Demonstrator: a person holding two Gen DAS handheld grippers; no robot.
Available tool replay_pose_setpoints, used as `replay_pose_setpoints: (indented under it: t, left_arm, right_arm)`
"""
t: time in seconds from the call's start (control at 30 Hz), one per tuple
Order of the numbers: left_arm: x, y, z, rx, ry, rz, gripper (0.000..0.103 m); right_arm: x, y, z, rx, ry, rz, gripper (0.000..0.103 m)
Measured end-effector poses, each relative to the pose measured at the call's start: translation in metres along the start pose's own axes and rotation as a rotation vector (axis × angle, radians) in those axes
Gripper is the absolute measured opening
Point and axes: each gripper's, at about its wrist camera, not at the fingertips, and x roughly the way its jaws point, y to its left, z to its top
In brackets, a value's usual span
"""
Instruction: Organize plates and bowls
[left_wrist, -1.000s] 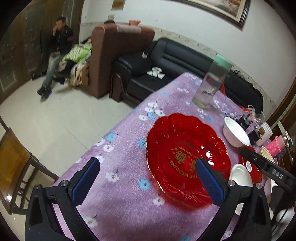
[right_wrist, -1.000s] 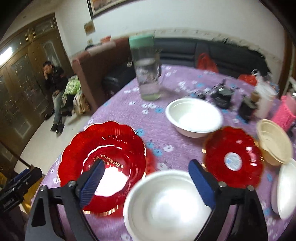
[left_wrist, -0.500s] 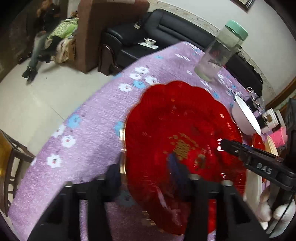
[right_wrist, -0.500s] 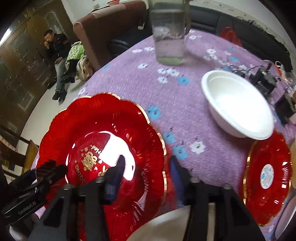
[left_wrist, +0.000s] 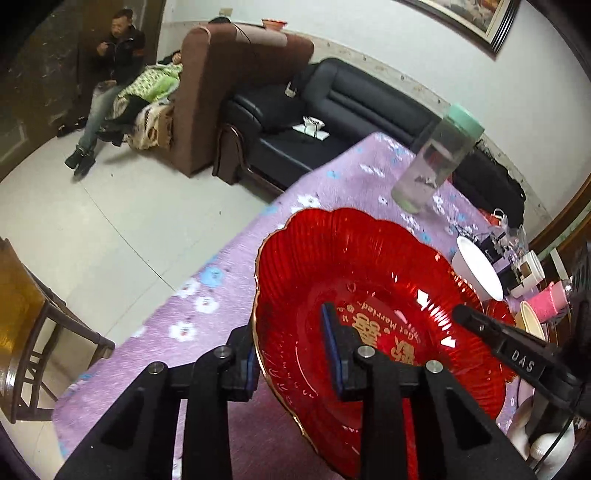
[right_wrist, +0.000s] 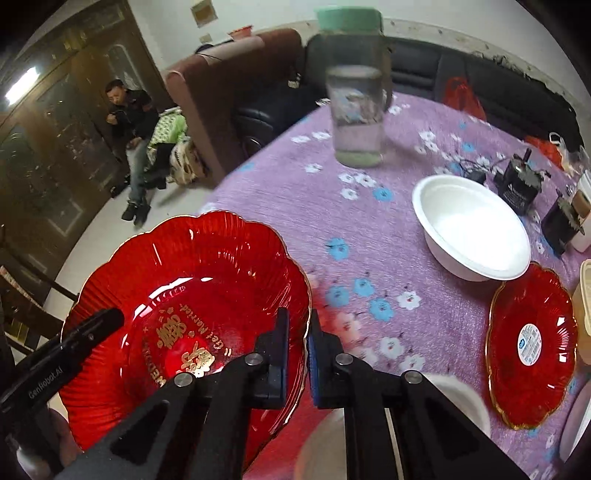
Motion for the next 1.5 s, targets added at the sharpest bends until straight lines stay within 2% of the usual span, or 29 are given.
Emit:
replay_pose_setpoints:
  t: [0.13,0.47,0.5,0.57,0.6,0.63,0.67,0.7,0.73,0.77,0.9,1.0,1.07,1.17,1.2,1.33,1.5]
  left_arm:
    - [-0.006,0.006,-0.011,0.014,-0.020,0.029,0.028]
    - [0.020,0.014,-0.041,0.023,0.047,0.074,0.030]
    - [0.019,0.015,-0.041,0.008,0.050,0.067,0.032]
    - [0.012,0.020,-0.042,-0.018,0.039,0.037,0.049]
    - [0.005,0.022,-0.041,-0.026,0.020,0.034,0.054]
    - [-0.002,0.023,-0.041,-0.031,-0.005,0.039,0.063]
    - [-0.011,0.024,-0.040,-0.036,-0.033,0.045,0.069]
    - [-0.019,0.025,-0.040,-0.043,-0.057,0.047,0.071]
    - [-0.027,0.026,-0.040,-0.053,-0.075,0.047,0.076]
    - [-0.034,0.029,-0.040,-0.069,-0.091,0.046,0.078]
    - [-0.060,0.031,-0.040,-0.106,-0.141,0.023,0.080]
    - [-0.071,0.023,-0.043,-0.096,-0.163,0.005,0.085]
    - [-0.077,0.013,-0.046,-0.081,-0.171,-0.007,0.087]
    - [-0.078,-0.007,-0.053,-0.047,-0.160,-0.034,0.088]
    - [-0.076,-0.016,-0.056,-0.027,-0.150,-0.045,0.088]
    - [-0.071,-0.047,-0.067,0.054,-0.108,-0.076,0.088]
    - [-0.071,-0.068,-0.078,0.114,-0.089,-0.081,0.088]
  right_arm:
    - [-0.002,0.012,-0.020,-0.032,-0.006,-0.002,0.011]
    - [0.020,0.006,-0.050,-0.003,0.036,-0.035,0.013]
    - [0.020,0.005,-0.051,0.005,0.032,-0.035,0.013]
    - [0.016,0.005,-0.053,0.013,0.022,-0.033,0.015]
    - [0.014,0.005,-0.053,0.015,0.018,-0.027,0.017]
    - [0.010,0.005,-0.053,0.016,0.007,-0.018,0.024]
    - [0.004,0.005,-0.053,0.017,-0.008,-0.014,0.035]
    - [-0.001,0.005,-0.053,0.018,-0.025,-0.013,0.041]
    - [-0.010,0.006,-0.054,0.018,-0.049,-0.010,0.051]
    - [-0.017,0.007,-0.054,0.018,-0.065,-0.006,0.055]
    - [-0.059,0.000,-0.059,0.024,-0.146,0.013,0.055]
    - [-0.094,-0.026,-0.072,0.076,-0.199,-0.008,0.059]
    - [-0.109,-0.057,-0.084,0.145,-0.216,-0.063,0.061]
    - [-0.107,-0.097,-0.103,0.247,-0.184,-0.140,0.061]
    - [-0.102,-0.107,-0.109,0.280,-0.162,-0.141,0.061]
    - [-0.084,-0.125,-0.125,0.362,-0.109,-0.092,0.061]
    - [-0.059,-0.121,-0.131,0.407,-0.064,-0.021,0.061]
